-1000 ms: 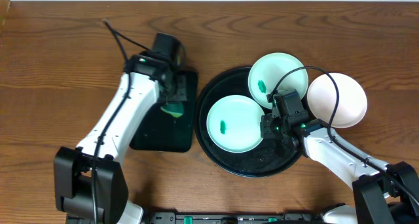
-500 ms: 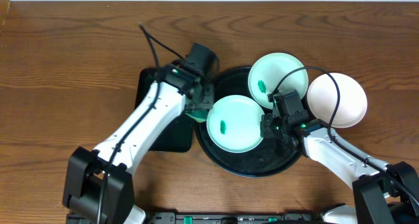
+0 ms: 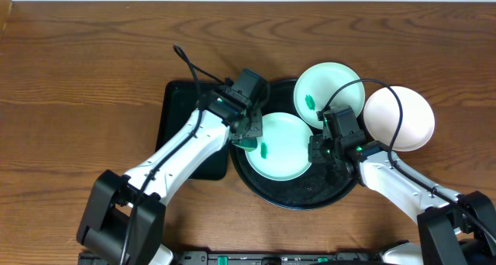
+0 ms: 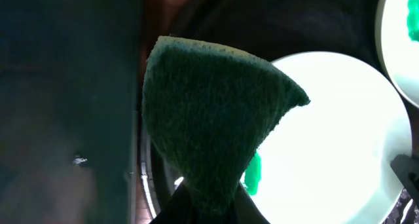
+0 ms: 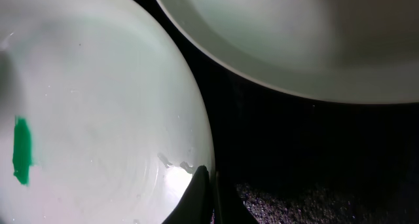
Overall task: Clean dirty plates on tray and stack at the side
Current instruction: 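Move the held sponge with the left gripper onto the green plate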
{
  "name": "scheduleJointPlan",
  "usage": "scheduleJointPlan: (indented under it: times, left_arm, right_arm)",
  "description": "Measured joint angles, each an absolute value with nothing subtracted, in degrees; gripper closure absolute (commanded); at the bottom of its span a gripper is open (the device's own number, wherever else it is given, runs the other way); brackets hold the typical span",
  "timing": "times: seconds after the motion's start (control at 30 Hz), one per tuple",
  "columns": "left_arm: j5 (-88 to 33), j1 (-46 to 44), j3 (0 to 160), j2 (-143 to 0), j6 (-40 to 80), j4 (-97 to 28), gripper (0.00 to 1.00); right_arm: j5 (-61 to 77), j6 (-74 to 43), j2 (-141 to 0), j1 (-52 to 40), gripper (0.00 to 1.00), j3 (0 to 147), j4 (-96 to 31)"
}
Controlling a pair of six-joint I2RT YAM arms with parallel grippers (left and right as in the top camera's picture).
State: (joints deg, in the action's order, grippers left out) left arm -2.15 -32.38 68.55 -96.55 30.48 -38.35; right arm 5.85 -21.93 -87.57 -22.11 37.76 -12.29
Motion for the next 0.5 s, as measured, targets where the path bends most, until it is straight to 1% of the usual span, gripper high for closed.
scheduleJointPlan:
  times: [0.2, 0.5]
  left_arm:
    - [-2.2, -34.4, 68.2, -96.6, 31.5, -35.3, 0.92]
    - [-2.2, -34.7, 68.2, -97.9, 31.5, -34.2, 0.93]
  right_arm:
    - [5.9, -22.4, -87.6, -22.1, 0.99, 37.8, -12.3]
    - [5.9, -23.0, -87.6, -22.1, 0.99, 37.8, -12.3]
